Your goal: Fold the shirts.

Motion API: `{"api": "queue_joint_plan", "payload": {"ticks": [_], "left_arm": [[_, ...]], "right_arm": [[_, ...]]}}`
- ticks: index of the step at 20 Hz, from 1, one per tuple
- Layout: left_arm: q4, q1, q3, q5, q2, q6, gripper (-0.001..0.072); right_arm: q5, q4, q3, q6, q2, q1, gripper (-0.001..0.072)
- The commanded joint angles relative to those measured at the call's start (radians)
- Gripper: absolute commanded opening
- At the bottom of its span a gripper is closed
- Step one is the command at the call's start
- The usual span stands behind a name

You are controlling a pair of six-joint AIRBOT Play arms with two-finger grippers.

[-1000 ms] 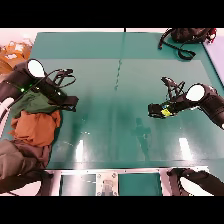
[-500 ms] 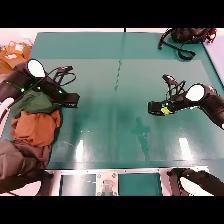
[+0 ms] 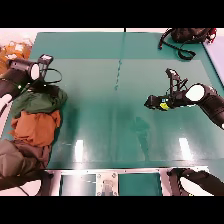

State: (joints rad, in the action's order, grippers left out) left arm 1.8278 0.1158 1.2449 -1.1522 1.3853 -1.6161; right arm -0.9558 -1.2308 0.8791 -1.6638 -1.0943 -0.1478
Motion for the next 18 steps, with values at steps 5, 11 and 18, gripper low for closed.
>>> {"api": "queue_joint_plan", "payload": {"ticks": [5, 11, 18], "left_arm": [[-0.125, -0.177, 0.003, -0.078, 0.212, 0.067, 0.0344], [-0.233, -0.11, 0.21, -0.201, 0.213, 0.165, 0.0022], [-0.64, 0.222, 0.634, -0.178, 0.214, 0.157, 0.0022]], "right_arm": [[0.028, 0.0, 0.0, 0.0, 0.0, 0.006, 0.0362], [-0.04, 0.0, 0.019, 0.001, 0.0, 0.091, 0.0068], [-0.078, 0.0, 0.051, 0.001, 0.0, 0.237, 0.004]]}}
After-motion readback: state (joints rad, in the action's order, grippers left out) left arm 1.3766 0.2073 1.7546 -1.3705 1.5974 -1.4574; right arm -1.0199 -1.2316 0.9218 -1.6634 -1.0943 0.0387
